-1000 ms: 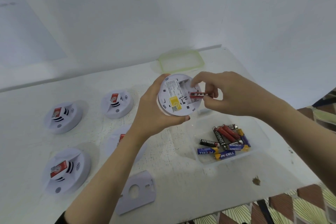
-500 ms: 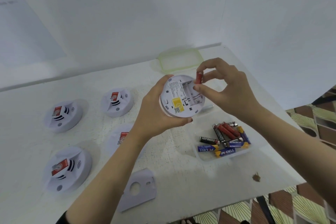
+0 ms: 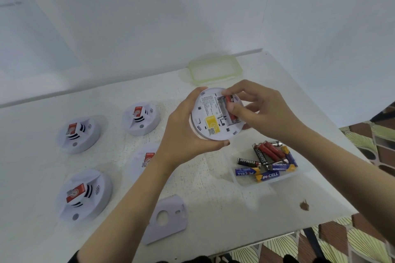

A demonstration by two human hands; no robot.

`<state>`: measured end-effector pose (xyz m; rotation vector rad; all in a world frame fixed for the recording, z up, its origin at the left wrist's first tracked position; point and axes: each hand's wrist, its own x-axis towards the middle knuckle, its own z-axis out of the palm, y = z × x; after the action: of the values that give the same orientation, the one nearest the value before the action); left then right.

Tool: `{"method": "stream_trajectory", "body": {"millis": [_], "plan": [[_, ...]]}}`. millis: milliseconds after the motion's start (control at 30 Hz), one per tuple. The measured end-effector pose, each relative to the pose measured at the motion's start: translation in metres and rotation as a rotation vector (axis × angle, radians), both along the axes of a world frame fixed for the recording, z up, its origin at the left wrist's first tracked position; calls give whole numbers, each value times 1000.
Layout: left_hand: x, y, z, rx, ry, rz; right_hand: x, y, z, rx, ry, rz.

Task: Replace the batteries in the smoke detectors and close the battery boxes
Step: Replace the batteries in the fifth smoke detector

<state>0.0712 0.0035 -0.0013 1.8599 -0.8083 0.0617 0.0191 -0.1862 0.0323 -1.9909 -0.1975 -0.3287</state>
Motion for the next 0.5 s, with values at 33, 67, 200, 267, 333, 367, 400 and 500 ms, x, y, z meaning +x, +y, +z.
{"method": "stream_trajectory", "body": {"millis": [33,67,200,267,333,367,400,500], "plan": [[0,0,0,3,4,-7,0,0,-1,12,-8,-16],[-1,0,-1,8,4,-11,0,1,-2,20,-28,-30],[-3,-2,-3,4,-5,-11,1,2,-4,-17,-98,-62],[-4,-3,-4,-9,-3,-4,0,3,-5,-18,-135,-77],[-5,-3,-5,-16,10,-5,-2,5,-9,56,-179,-70],[-6,-4,-6,-19,22,-7,-3,6,-12,87,-200,-56],[-6,-4,-7,-21,34,-9,-4,7,-14,110,-207,-45],[-8,-3,-9,-24,54,-6,-6,7,-19,194,-138,-33]]}}
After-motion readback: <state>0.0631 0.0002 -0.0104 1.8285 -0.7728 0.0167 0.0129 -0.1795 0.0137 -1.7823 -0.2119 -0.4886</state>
